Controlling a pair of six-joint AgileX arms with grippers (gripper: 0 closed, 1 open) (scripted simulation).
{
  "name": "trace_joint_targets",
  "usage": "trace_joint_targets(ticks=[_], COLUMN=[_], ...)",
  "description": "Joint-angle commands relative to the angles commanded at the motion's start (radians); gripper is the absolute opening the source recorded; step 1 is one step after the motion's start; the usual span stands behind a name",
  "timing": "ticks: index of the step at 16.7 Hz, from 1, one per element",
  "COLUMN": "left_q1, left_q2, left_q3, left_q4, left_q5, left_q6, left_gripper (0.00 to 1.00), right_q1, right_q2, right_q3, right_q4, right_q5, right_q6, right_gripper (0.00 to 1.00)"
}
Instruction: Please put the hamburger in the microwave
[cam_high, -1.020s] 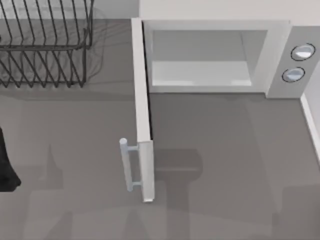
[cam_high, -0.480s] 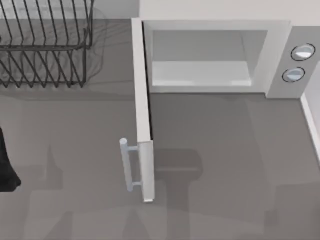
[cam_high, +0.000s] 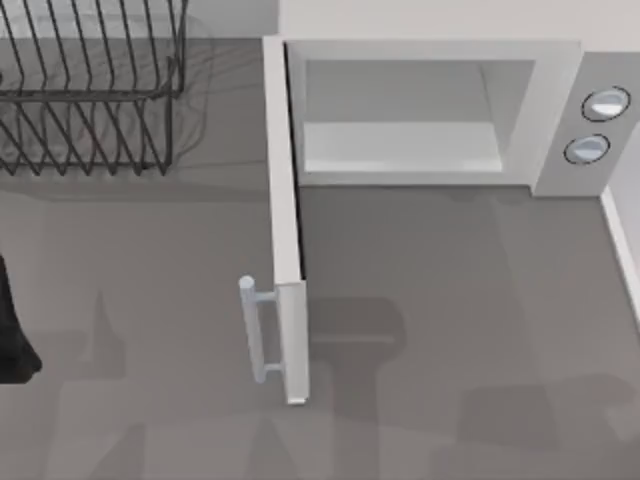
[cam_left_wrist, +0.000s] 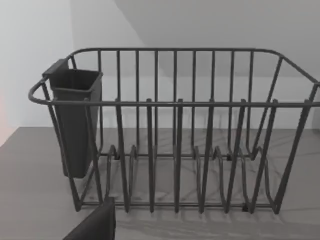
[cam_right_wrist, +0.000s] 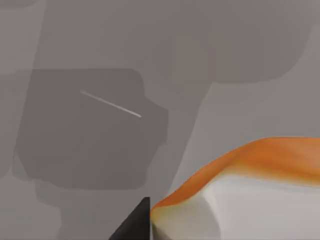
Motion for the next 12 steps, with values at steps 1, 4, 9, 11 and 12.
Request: trace_joint_targets(ticks=[1,4,9,11,12], left_q1=[0.000,0.000,0.000,0.000,0.000], left_q2=[0.000,0.000,0.000,0.000,0.000], left_q3=[0.000,0.000,0.000,0.000,0.000], left_q4=[0.000,0.000,0.000,0.000,0.000], left_q5=[0.000,0.000,0.000,0.000,0.000], left_q6=[0.000,0.000,0.000,0.000,0.000], left_gripper=[1.00,1.00,1.00,1.00,1.00], right_q1=[0.000,0.000,0.040,0.096,0.131], right_q2=[-0.009,-0.011,0.038,0.106,0.149], right_q3=[0.010,0.012,0.039,0.074,0.093], right_q4=[-0.013,-0.015,0.052,0.146,0.209], right_q5=[0.000,0.000,0.031,0.072,0.098], right_q6=[0.001,0.001,0.033,0.075,0.101], right_gripper=[0.00,0.00,0.00,0.00,0.00])
